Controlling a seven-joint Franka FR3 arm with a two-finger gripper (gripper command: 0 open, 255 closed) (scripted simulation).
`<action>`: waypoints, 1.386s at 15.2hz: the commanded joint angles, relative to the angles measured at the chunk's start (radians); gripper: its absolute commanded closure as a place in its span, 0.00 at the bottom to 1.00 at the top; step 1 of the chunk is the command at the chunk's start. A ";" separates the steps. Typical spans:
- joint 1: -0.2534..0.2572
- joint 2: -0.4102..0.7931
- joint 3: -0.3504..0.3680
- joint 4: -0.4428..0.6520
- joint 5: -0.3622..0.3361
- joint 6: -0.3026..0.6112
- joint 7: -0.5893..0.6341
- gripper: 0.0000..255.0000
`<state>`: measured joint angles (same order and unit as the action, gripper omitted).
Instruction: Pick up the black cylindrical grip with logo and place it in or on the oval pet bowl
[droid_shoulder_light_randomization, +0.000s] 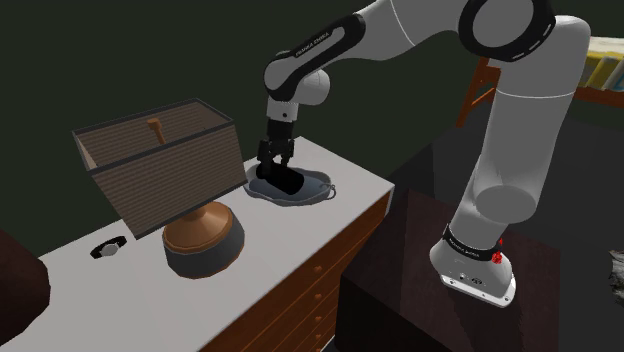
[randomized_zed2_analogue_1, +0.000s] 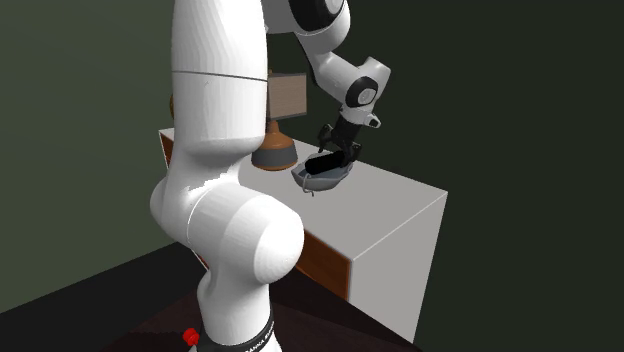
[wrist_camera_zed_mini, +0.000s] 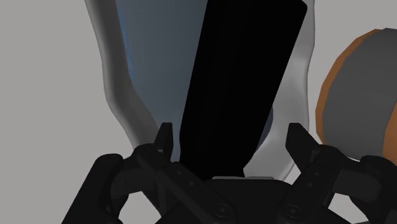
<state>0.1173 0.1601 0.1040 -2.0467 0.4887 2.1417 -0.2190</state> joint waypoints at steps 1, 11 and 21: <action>0.000 0.000 0.000 -0.001 0.000 0.002 0.000 0.00; 0.000 0.000 0.000 -0.001 0.000 0.001 0.000 1.00; -0.003 -0.043 -0.004 0.039 -0.018 -0.076 0.036 1.00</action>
<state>0.1157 0.1252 0.1014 -2.0114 0.4732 2.0772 -0.1865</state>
